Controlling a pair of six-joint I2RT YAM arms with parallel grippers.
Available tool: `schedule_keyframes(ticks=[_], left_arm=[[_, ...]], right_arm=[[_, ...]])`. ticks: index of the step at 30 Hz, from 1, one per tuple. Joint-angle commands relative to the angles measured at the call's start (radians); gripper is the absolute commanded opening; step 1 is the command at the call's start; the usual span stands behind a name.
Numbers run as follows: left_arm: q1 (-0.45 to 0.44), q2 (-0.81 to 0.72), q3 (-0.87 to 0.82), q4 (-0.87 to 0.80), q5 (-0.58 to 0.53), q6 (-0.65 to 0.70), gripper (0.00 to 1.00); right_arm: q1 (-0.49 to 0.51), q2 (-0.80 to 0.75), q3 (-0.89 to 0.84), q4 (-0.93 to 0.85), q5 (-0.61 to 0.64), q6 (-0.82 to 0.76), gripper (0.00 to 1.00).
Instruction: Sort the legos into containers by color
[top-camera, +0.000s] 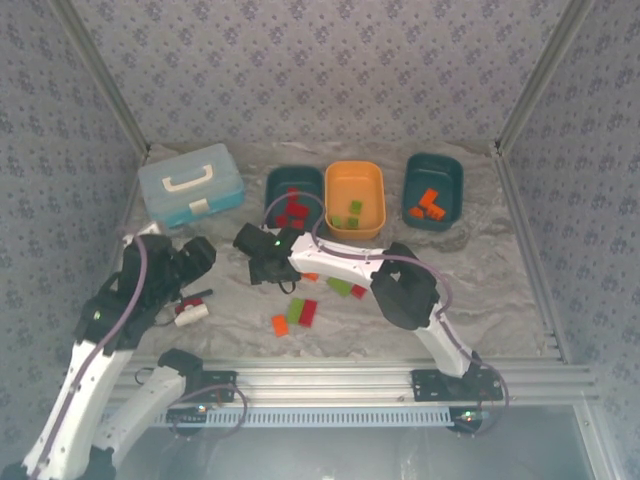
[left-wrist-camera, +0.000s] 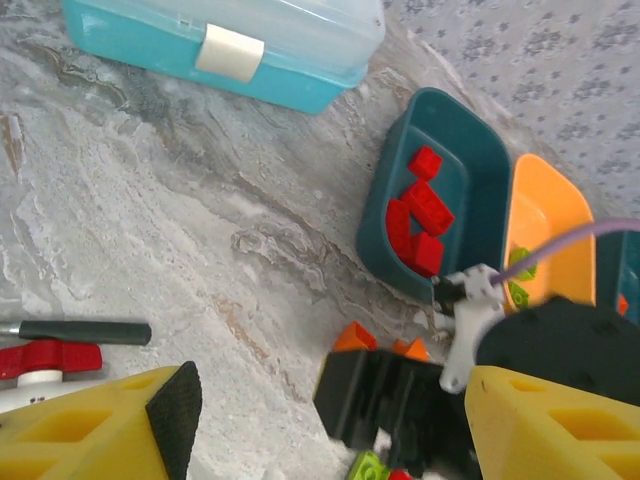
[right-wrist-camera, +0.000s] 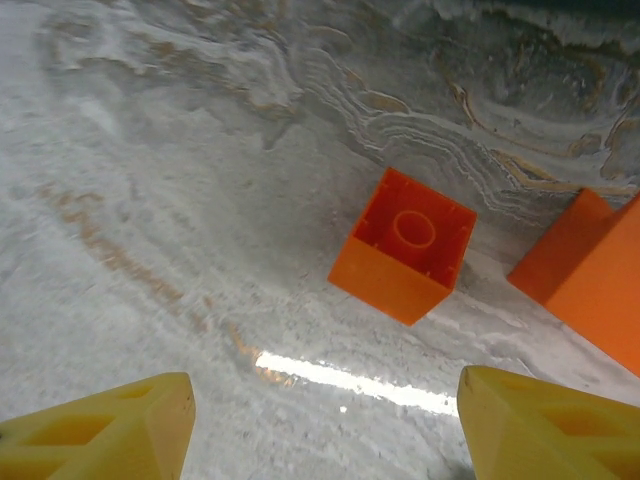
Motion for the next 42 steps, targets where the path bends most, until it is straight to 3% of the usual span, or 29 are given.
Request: schedule_keyframes(ticks=[1,7,15,21,25,32,36,42], left_arm=[[-0.003,-0.077,-0.022,-0.061,0.015,0.037,0.73],[-0.003,-0.131,0.006,-0.137,0.030,0.050,0.74],[-0.003,-0.114,0.019,-0.132,0.049,0.043,0.73],[-0.003,-0.116,0.027,-0.126,0.050,0.048,0.72],[-0.003,-0.112,0.028,-0.118,0.050,0.049,0.72],[-0.003,-0.111,0.021,-0.105,0.059,0.042,0.72],[-0.003,-0.111,0.021,-0.108,0.068,0.042,0.72],[-0.003,-0.104,0.004,-0.072,0.142,0.031,0.72]], right_arm=[[-0.005,0.043,0.072,-0.090,0.062,0.128,0.73],[-0.044,0.085,0.082,-0.073,0.019,0.160,0.72],[-0.063,0.153,0.140,-0.067,-0.030,0.160,0.64],[-0.062,0.160,0.134,-0.080,-0.018,0.163,0.52],[-0.039,0.141,0.144,-0.104,0.035,0.144,0.52],[-0.052,0.159,0.135,-0.096,0.022,0.131,0.33],[-0.032,0.129,0.141,-0.090,0.080,0.080,0.24],[-0.006,-0.054,0.112,-0.104,0.227,-0.005,0.23]])
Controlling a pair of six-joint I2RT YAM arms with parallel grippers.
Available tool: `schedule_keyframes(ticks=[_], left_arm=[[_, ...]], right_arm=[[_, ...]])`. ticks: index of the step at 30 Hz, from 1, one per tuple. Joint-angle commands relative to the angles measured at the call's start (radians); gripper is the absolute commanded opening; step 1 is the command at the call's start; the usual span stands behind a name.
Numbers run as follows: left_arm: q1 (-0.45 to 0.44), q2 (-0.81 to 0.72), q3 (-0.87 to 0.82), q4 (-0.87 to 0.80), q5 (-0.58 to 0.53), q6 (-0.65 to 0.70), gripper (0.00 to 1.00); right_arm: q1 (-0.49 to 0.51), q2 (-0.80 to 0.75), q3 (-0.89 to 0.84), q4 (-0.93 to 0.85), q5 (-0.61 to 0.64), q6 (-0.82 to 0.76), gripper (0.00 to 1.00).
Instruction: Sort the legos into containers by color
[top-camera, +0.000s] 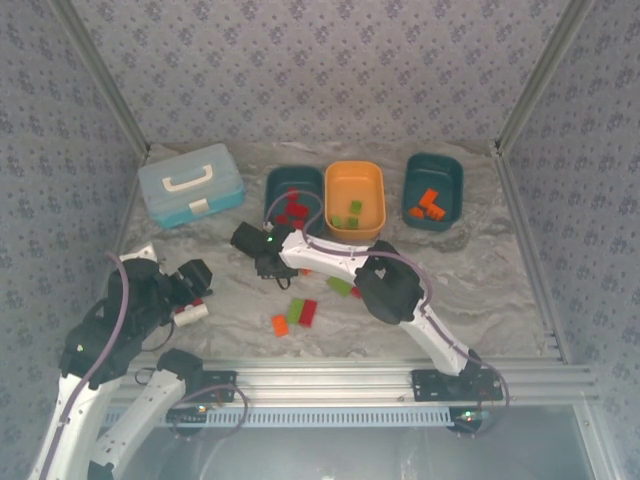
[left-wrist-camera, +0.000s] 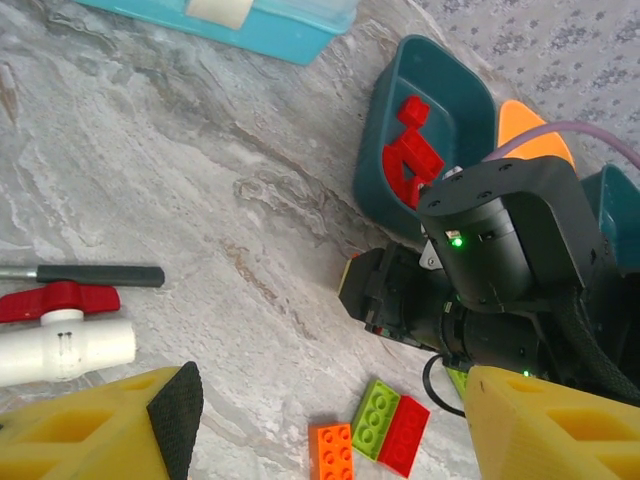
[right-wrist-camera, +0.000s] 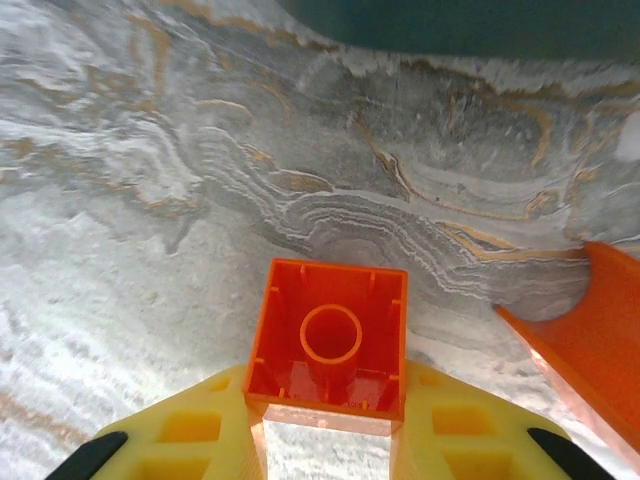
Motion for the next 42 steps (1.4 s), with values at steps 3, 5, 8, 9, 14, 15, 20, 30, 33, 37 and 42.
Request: schedule_keyframes(ticks=[3,5,8,9,14,15,20,30,33,37,42], left_arm=[[-0.005,0.024,0.006,0.071,0.104,-0.009,0.72],[-0.010,0.038,-0.012,0.107,0.145,-0.021,0.72],[-0.051,0.083,-0.067,0.209,0.217,-0.046,0.72],[-0.086,0.109,-0.083,0.243,0.217,-0.059,0.72],[-0.372,0.286,-0.090,0.404,0.052,-0.083,0.73],[-0.410,0.334,-0.080,0.427,0.034,-0.084,0.73],[-0.483,0.512,-0.053,0.545,0.038,-0.103,0.73],[-0.527,0.578,-0.008,0.550,0.003,-0.109,0.73],[-0.533,0.573,0.000,0.528,-0.001,-0.104,0.73],[-0.545,0.569,0.003,0.491,-0.018,-0.100,0.73],[-0.561,0.573,-0.001,0.442,-0.043,-0.110,0.73]], right_arm=[[-0.029,-0.307,-0.078,-0.039,0.188,-0.104,0.23],[-0.085,-0.404,-0.134,-0.039,0.214,-0.137,0.24],[-0.247,-0.546,-0.272,-0.003,0.181,-0.190,0.24],[-0.322,-0.587,-0.320,0.018,0.142,-0.208,0.24],[-0.656,-0.646,-0.437,0.090,-0.021,-0.331,0.24],[-0.712,-0.632,-0.434,0.094,-0.047,-0.351,0.24],[-0.895,-0.498,-0.370,0.128,-0.131,-0.383,0.24],[-1.012,-0.134,-0.073,0.088,-0.275,-0.389,0.25],[-1.034,-0.064,-0.001,0.071,-0.323,-0.383,0.26],[-1.043,-0.020,0.046,0.065,-0.368,-0.386,0.28],[-1.050,0.028,0.093,0.018,-0.373,-0.381,0.33]])
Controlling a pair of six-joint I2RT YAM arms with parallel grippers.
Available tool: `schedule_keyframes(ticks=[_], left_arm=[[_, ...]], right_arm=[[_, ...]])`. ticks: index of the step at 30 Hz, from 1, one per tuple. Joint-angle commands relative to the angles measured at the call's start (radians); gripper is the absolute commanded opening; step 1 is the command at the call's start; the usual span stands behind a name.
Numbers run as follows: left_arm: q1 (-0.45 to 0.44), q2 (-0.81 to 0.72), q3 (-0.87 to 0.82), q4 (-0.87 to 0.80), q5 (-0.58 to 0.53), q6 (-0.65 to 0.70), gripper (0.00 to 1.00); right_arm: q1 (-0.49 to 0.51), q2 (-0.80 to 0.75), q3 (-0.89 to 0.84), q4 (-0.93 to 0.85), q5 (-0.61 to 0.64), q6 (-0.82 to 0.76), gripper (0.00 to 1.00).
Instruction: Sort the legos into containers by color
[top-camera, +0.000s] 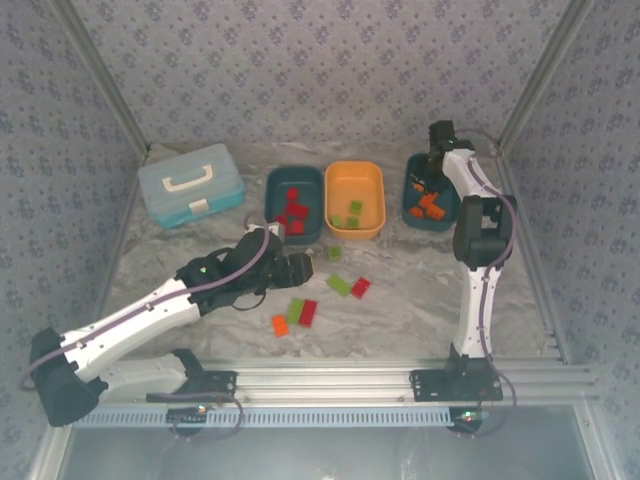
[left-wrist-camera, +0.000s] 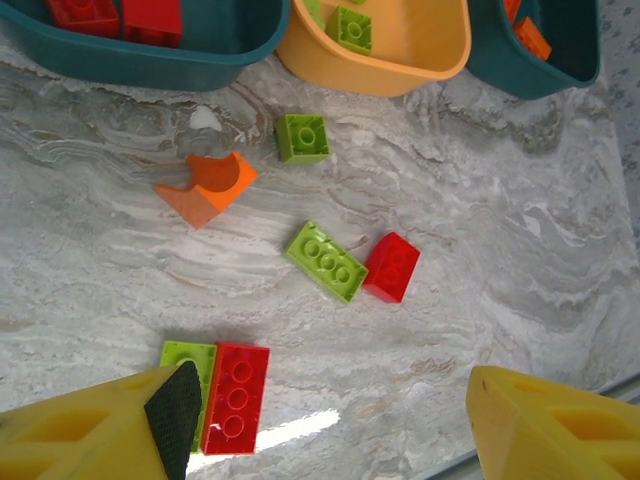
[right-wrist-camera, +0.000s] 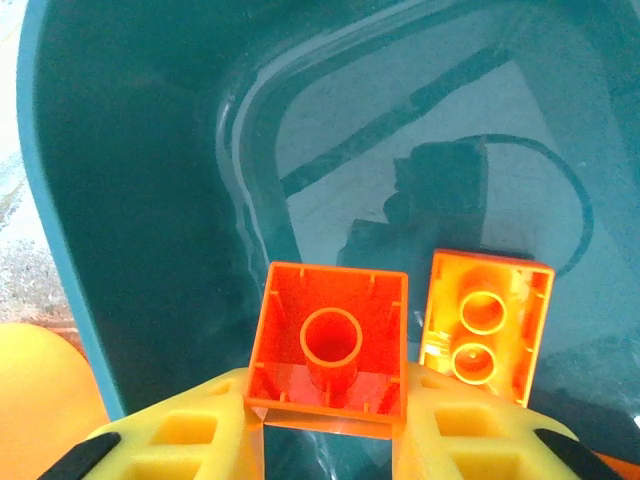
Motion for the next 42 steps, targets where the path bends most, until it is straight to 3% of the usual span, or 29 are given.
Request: schedule_keyframes(ticks=[1,8,14,20,26,34,42], left_arm=[[-0.014,-0.008,0.031,-0.062,-0.038,-0.009,0.73],[-0.052,0.039,0.048,-0.095,-0.040,0.010,0.72],[-0.091,0.214,0.179,-0.119,-0.021,0.091,0.72],[-0.091,0.472,0.398,-0.196,0.001,0.358,0.72],[-0.065,0.725,0.566,-0.180,0.098,0.521,0.67],[-0.066,0.957,0.756,-0.276,0.170,0.595,0.67],[-0.097,1.062,0.843,-0.322,0.127,0.591,0.69]], right_arm=[[-0.013,0.035,0.045,-0.065,-0.027,-0.009,0.35],[-0.012,0.011,0.067,-0.092,-0.036,-0.040,0.49],[0.017,-0.181,-0.005,-0.084,0.023,-0.066,0.59],[0.088,-0.638,-0.369,0.017,0.046,-0.032,0.63],[0.263,-1.143,-0.745,0.036,0.065,0.031,0.67],[0.348,-1.607,-0.926,0.008,-0.158,-0.011,0.75],[0.347,-1.674,-0.881,-0.009,-0.404,-0.078,0.80]])
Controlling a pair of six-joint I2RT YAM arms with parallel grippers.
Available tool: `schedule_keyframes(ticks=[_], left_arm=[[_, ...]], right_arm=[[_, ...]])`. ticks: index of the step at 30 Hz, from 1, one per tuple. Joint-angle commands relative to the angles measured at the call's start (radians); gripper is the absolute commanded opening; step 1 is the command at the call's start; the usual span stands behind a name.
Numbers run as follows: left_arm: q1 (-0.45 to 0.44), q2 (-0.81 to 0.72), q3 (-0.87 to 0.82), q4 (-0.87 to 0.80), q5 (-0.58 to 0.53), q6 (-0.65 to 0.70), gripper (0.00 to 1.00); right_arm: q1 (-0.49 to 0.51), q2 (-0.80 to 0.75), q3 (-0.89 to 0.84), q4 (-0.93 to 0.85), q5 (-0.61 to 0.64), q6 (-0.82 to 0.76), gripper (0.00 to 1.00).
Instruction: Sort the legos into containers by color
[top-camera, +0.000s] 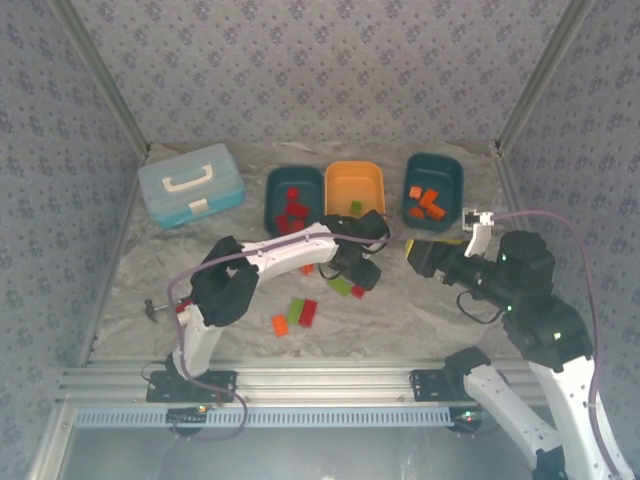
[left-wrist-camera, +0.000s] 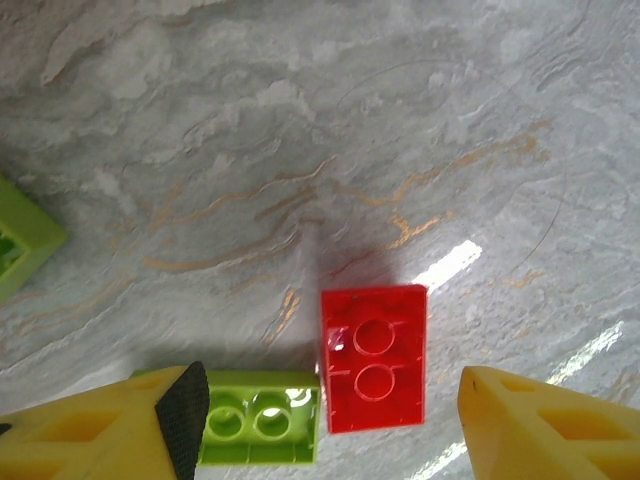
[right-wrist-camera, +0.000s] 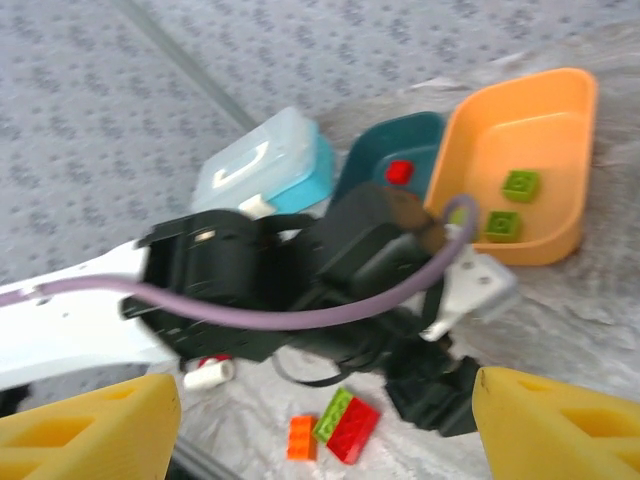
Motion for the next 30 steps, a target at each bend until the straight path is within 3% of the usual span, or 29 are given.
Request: schedule_keyframes(ticks=[1,13,19,27,30], left_arm=[[-0.026,0.058,0.072,-0.068,-0.023,0.020,0.69],[-0.035,0.165,0.165,-0.123,-0.071,-0.042,0.67],[-0.036,0.201,0.203,-0.153,-0.045,-0.064,0.47],[-0.038,0.213,0.202,-0.154,-0.039,-0.077,0.49],[-0.039,0.211,0.198,-0.154,-0.053,-0.082,0.40]], right_arm=[[0.006,0.011,0.029,-0.014,-0.129,-0.045,0.80],[0.008,0.018,0.053,0.005,-0.184,-0.064,0.88],[0.008,0.021,0.047,0.009,-0.171,-0.068,0.88],[0.008,0.025,0.030,0.014,-0.167,-0.063,0.86],[0.008,0.025,0.022,0.013,-0.160,-0.063,0.85]])
